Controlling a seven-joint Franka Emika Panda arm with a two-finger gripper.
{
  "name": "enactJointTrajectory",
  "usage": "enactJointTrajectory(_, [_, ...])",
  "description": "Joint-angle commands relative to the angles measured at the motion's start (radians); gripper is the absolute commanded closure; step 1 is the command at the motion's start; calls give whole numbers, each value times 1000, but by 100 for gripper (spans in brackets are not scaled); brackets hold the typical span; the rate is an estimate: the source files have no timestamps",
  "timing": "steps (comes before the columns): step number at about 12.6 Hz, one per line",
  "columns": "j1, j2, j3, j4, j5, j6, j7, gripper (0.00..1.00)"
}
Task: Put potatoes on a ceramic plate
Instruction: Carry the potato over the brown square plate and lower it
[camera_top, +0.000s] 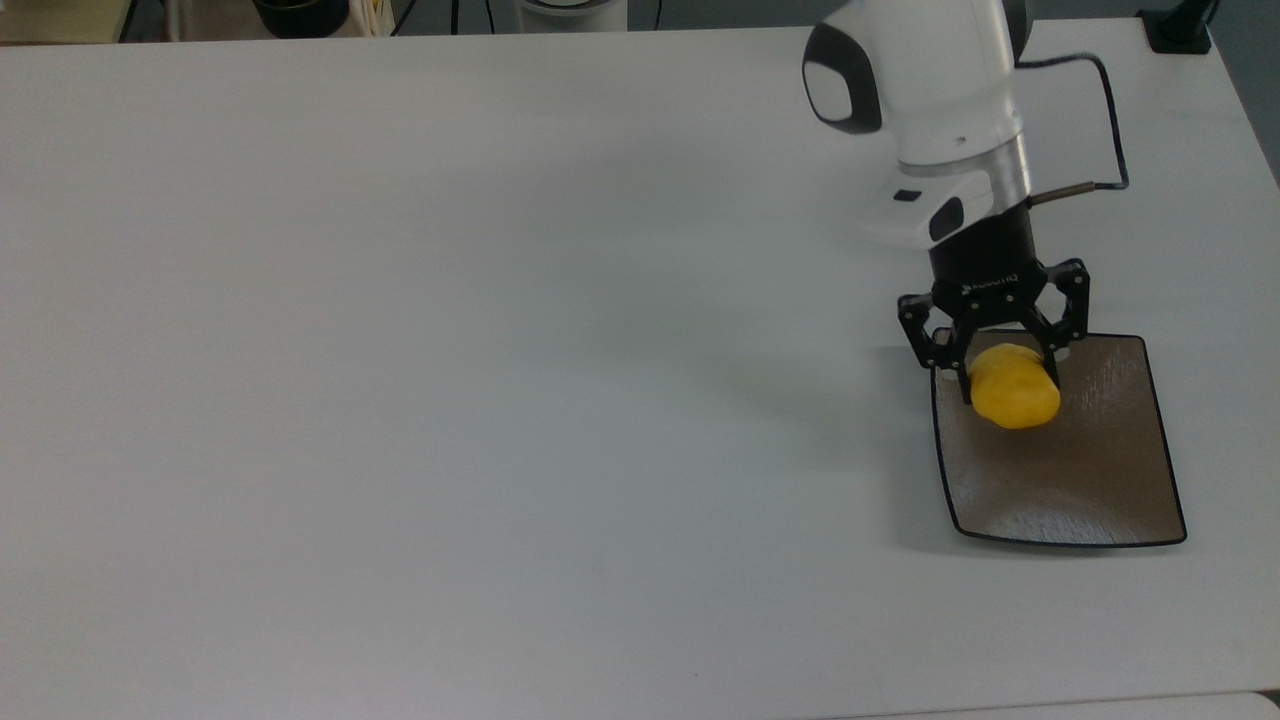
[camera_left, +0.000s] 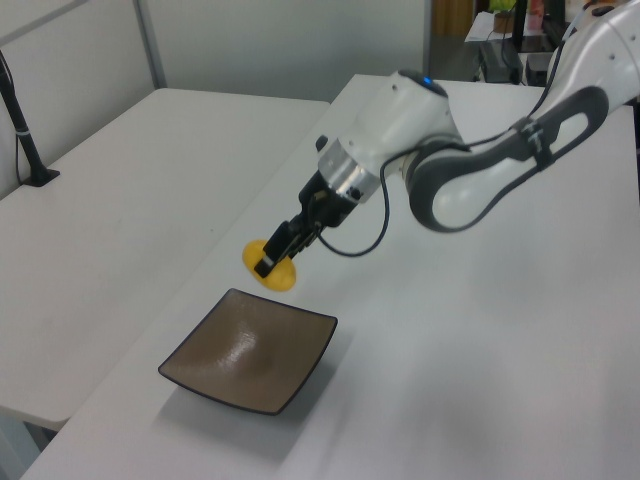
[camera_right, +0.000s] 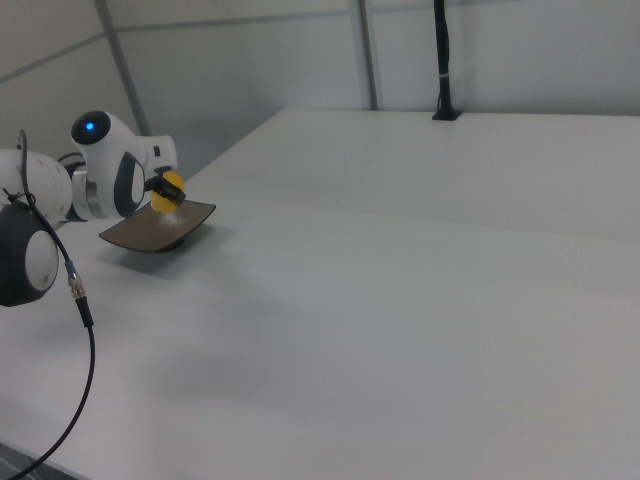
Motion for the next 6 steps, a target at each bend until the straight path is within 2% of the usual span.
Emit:
enactJointTrajectory(1, [41, 107, -7, 88, -14, 71, 20, 83])
enactJointTrajectory(5, [60, 147, -7, 88, -15, 108, 18, 67])
enactJointTrajectory(6, [60, 150, -7, 88, -17, 114, 18, 55])
